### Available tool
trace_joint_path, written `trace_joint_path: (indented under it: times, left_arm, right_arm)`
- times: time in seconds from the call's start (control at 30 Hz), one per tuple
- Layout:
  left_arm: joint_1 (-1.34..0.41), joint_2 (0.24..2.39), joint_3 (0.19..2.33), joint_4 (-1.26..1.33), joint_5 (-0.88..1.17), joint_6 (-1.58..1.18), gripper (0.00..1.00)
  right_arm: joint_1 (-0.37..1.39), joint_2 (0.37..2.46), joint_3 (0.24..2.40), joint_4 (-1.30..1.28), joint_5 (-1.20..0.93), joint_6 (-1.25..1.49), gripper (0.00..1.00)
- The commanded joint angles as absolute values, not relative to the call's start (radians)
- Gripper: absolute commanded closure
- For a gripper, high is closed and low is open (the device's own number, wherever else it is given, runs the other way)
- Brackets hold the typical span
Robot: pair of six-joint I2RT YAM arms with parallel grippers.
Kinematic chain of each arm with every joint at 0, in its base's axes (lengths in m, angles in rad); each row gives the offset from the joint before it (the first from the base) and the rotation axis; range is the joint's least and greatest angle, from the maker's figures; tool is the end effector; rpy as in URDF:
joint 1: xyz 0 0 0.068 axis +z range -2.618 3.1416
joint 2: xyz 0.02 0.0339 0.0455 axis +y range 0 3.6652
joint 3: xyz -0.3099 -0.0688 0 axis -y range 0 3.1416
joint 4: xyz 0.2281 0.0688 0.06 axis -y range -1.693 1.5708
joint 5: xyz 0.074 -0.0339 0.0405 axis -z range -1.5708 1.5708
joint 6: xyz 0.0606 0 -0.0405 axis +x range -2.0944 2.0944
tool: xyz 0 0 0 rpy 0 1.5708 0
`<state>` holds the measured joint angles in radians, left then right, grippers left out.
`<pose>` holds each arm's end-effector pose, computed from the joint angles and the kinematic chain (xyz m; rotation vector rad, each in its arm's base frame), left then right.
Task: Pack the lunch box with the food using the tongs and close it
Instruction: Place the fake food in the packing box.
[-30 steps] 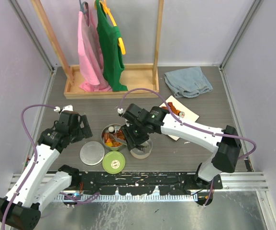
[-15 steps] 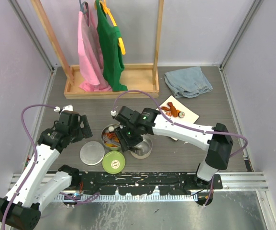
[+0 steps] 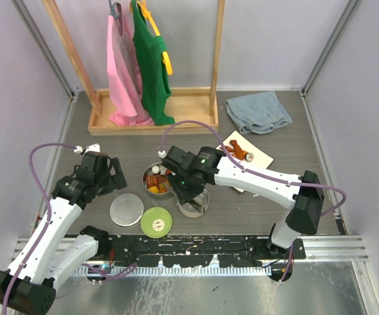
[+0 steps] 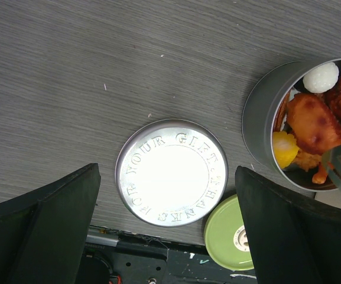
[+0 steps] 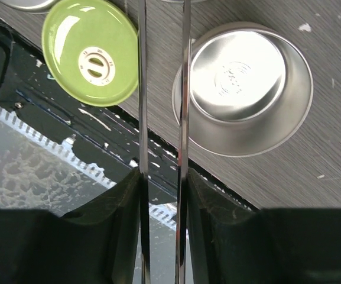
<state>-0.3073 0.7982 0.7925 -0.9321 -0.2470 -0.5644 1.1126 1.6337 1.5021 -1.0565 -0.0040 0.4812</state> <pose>0.1100 -0.0194 0.2871 -0.4158 2.4341 -0.0635 0.1430 0.2905 0.3275 -0.8859 2.7088 0.3988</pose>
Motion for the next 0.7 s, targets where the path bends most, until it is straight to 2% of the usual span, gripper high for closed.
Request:
trace_joint_path:
  times: [0.0, 0.43, 0.67]
  left_arm:
    - [-0.305, 0.784, 0.813, -0.897, -0.252, -0.56, 0.02]
    - [-0.304, 0.783, 0.813, -0.898, -0.248, -0.56, 0.02]
    - [-0.305, 0.778, 0.813, -0.897, -0.248, -0.56, 0.02]
  right_arm:
    - [1.101, 1.555, 1.488, -1.103, 0.057, 0.483, 0.61]
    - [1.086, 1.572, 1.475, -1.091, 0.091, 0.489, 0.59]
    - [1.051, 1.512, 1.5, -1.074, 0.127, 0.516, 0.59]
